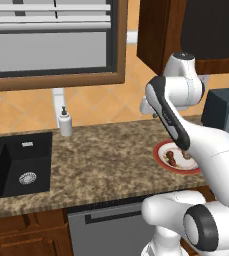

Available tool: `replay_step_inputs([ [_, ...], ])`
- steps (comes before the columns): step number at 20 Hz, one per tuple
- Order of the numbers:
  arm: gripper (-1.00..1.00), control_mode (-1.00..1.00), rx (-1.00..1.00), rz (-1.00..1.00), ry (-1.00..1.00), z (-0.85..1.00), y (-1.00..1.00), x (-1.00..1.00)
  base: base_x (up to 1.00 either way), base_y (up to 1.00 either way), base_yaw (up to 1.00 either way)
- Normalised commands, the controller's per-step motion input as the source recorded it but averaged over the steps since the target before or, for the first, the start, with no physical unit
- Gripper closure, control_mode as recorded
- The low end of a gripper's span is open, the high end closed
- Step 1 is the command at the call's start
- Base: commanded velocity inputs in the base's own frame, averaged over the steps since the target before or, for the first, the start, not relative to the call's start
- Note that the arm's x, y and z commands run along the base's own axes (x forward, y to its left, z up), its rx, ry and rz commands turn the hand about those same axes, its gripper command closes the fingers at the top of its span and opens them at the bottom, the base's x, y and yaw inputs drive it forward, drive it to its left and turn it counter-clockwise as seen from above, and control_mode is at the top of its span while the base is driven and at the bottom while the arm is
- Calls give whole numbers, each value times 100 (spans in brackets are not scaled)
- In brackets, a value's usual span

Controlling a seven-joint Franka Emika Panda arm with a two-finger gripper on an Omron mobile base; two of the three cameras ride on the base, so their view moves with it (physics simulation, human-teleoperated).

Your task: Pick up the kebab skewer and baguette bread, and place them inside the toaster oven. Close the toaster oven door and start by setting the timer.

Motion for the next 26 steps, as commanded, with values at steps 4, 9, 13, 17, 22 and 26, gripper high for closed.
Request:
replay_step_inputs([
  [4, -100, -100, 0, -8, 1, 0, -12, -60, 0, 0, 0],
  [9, -100, -100, 0, -12, 1, 0, -47, -100, 0, 0, 0],
  [13, -100, -100, 0, -4, 1, 7, -31, -86, 0, 0, 0],
  [17, -100, -100, 0, 0, 3, 19, -10, -56, 0, 0, 0],
  [22, -100, -100, 0, 0, 2, 24, 1, -26, 0, 0, 0],
  [26, -100, -100, 0, 0, 6, 19, 3, -22, 0, 0, 0],
])
